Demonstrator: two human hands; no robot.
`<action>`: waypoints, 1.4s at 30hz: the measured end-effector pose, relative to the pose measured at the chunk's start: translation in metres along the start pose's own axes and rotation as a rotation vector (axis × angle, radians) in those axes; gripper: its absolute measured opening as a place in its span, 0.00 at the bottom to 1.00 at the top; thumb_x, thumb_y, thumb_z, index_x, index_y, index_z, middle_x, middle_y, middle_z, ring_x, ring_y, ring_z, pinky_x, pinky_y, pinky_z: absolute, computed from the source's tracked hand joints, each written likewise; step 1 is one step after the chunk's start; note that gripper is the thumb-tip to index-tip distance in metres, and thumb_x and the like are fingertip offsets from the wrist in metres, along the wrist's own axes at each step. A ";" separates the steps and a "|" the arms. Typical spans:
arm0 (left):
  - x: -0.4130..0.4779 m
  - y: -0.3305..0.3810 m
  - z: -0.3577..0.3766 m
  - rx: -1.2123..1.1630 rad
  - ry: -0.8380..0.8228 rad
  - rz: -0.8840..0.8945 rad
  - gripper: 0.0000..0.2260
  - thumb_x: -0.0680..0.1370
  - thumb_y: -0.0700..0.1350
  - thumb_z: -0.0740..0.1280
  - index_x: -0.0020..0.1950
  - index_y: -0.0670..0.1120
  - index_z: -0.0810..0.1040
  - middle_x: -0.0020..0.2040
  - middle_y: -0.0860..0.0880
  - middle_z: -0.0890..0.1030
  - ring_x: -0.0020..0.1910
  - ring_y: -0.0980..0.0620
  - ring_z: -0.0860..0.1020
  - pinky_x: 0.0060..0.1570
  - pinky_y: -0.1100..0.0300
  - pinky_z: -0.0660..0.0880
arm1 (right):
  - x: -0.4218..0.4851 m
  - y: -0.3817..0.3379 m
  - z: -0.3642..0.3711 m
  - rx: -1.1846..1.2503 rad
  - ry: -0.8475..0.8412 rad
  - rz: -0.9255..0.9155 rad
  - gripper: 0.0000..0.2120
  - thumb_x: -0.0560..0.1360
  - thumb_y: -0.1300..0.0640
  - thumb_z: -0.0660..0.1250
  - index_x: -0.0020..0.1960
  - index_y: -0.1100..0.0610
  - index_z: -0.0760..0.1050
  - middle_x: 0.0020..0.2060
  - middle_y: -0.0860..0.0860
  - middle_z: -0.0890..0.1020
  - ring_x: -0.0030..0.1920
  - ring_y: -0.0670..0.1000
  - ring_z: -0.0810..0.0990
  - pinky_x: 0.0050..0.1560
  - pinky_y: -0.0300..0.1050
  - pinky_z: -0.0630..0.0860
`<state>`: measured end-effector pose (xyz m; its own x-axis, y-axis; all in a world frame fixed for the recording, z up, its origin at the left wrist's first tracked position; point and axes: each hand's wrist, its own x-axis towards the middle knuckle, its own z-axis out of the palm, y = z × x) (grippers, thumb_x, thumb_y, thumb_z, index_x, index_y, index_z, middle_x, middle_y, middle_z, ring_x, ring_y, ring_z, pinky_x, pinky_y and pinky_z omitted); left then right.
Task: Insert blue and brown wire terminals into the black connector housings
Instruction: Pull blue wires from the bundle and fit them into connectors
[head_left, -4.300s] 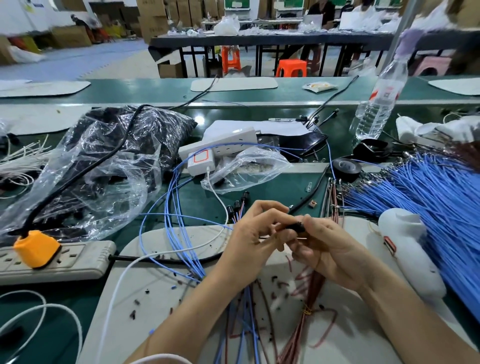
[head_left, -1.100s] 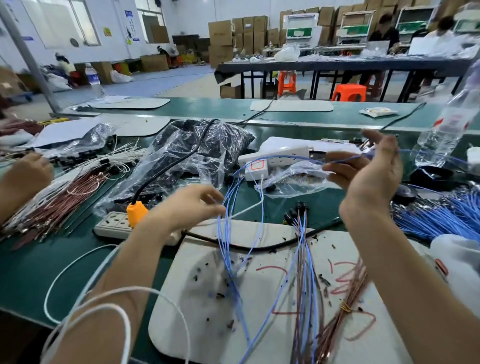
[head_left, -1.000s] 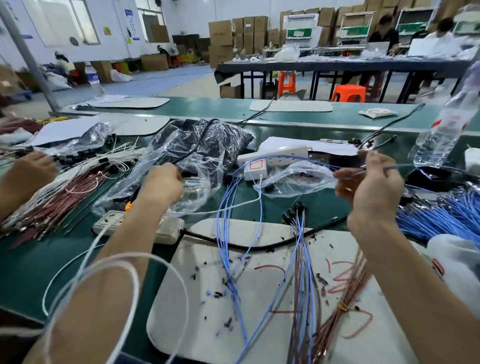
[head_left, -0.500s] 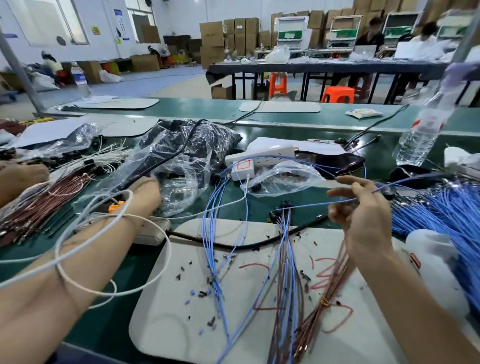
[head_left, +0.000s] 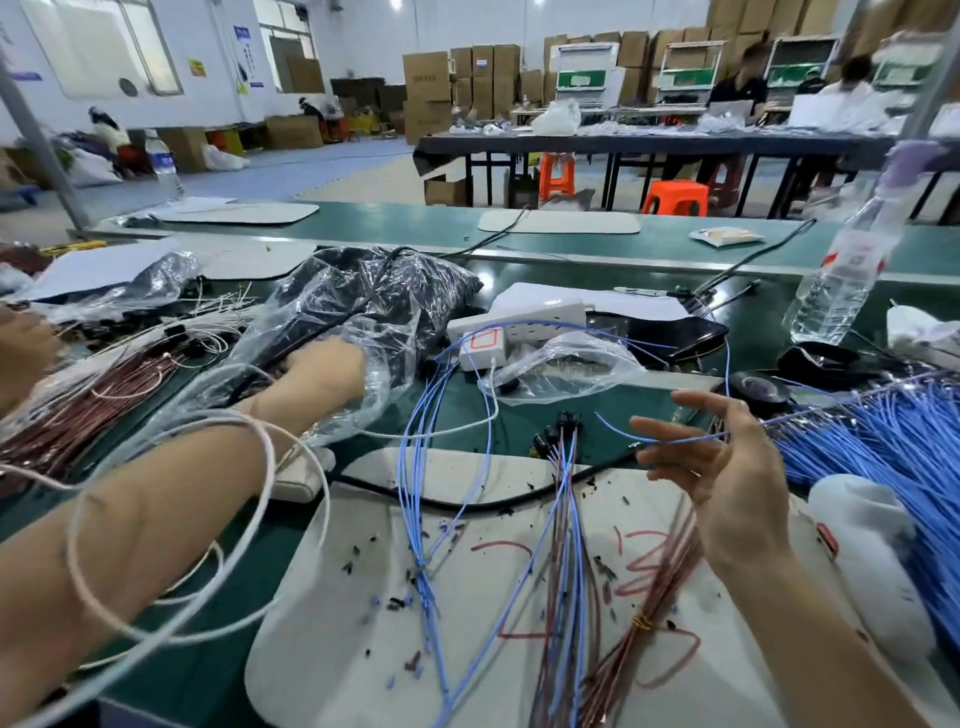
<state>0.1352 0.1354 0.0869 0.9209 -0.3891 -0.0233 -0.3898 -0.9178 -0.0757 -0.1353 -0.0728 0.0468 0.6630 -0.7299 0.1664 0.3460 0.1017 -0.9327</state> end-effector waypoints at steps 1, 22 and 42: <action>-0.005 0.016 -0.011 -0.023 -0.001 0.089 0.04 0.78 0.38 0.59 0.45 0.42 0.72 0.46 0.44 0.76 0.43 0.46 0.76 0.47 0.54 0.76 | 0.000 0.000 0.001 0.066 -0.019 0.002 0.20 0.83 0.49 0.46 0.50 0.55 0.75 0.40 0.61 0.85 0.30 0.54 0.81 0.31 0.39 0.77; -0.110 0.150 0.065 -1.164 0.197 0.889 0.19 0.83 0.50 0.54 0.37 0.42 0.71 0.36 0.52 0.69 0.36 0.56 0.69 0.39 0.66 0.65 | 0.003 -0.010 -0.018 0.308 0.161 0.042 0.10 0.74 0.51 0.62 0.48 0.57 0.74 0.37 0.52 0.84 0.30 0.48 0.80 0.33 0.36 0.78; -0.109 0.144 0.072 -1.334 -0.019 0.836 0.13 0.73 0.34 0.51 0.49 0.52 0.61 0.40 0.55 0.73 0.38 0.52 0.70 0.40 0.58 0.69 | -0.020 0.019 0.007 -0.314 0.187 -0.277 0.12 0.76 0.70 0.63 0.45 0.52 0.72 0.41 0.51 0.84 0.39 0.51 0.83 0.43 0.40 0.80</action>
<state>-0.0213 0.0512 0.0071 0.4460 -0.8101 0.3806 -0.4849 0.1387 0.8635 -0.1374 -0.0515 0.0280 0.4325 -0.8133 0.3891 0.2561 -0.3030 -0.9180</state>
